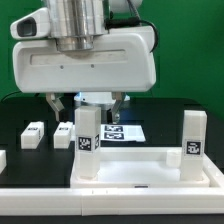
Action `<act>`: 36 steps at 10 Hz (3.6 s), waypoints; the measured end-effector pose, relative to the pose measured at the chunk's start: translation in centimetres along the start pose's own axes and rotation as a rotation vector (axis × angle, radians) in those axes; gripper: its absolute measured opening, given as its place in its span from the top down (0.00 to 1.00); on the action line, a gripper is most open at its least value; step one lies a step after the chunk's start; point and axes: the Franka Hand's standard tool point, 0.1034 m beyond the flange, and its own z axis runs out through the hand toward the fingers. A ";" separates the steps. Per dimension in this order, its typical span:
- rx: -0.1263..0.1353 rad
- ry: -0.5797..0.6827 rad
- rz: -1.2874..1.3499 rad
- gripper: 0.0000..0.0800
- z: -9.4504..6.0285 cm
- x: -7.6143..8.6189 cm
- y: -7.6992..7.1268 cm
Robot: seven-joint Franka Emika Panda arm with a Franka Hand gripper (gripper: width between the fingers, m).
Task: Assemble desk
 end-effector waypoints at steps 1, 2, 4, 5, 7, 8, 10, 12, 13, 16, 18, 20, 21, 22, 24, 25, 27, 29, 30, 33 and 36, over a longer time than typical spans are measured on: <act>0.000 0.000 0.011 0.54 0.0 0.0 0.0; 0.001 -0.001 0.056 0.54 0.0 0.0 0.0; 0.005 -0.001 0.197 0.64 0.0 0.0 -0.1; 0.005 -0.002 0.272 0.64 0.0 0.0 -0.1; 0.027 0.026 0.495 0.64 0.1 0.4 0.2; 0.036 0.023 0.697 0.64 0.1 0.3 -0.2; 0.093 0.019 1.088 0.64 0.4 0.5 -0.7; 0.132 -0.002 1.290 0.64 0.4 0.5 -0.6; 0.133 -0.004 1.320 0.64 0.4 0.5 -0.6; 0.118 -0.010 1.211 0.42 0.4 0.3 -0.6; 0.090 -0.071 0.857 0.20 0.3 -0.1 -1.3; 0.090 -0.066 0.712 0.19 0.7 -0.2 -1.2; 0.091 -0.062 0.636 0.19 0.7 -0.2 -1.2; 0.092 -0.058 0.555 0.19 0.7 -0.2 -1.2; 0.030 -0.038 0.165 0.19 0.9 -0.4 -0.8; -0.004 -0.038 -0.018 0.19 1.0 -0.6 -1.0; -0.016 -0.024 -0.169 0.19 0.8 -0.1 -0.9; -0.017 -0.025 -0.138 0.23 0.9 -0.2 -0.9; -0.017 -0.025 -0.130 0.45 0.9 -0.2 -0.9; -0.015 -0.023 0.103 0.64 0.9 -0.2 -1.0; -0.002 -0.024 0.441 0.64 0.9 -0.1 -1.0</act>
Offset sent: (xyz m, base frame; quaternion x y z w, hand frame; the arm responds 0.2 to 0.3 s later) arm 0.0000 0.0000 0.0000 0.0000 0.0000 0.1296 0.9916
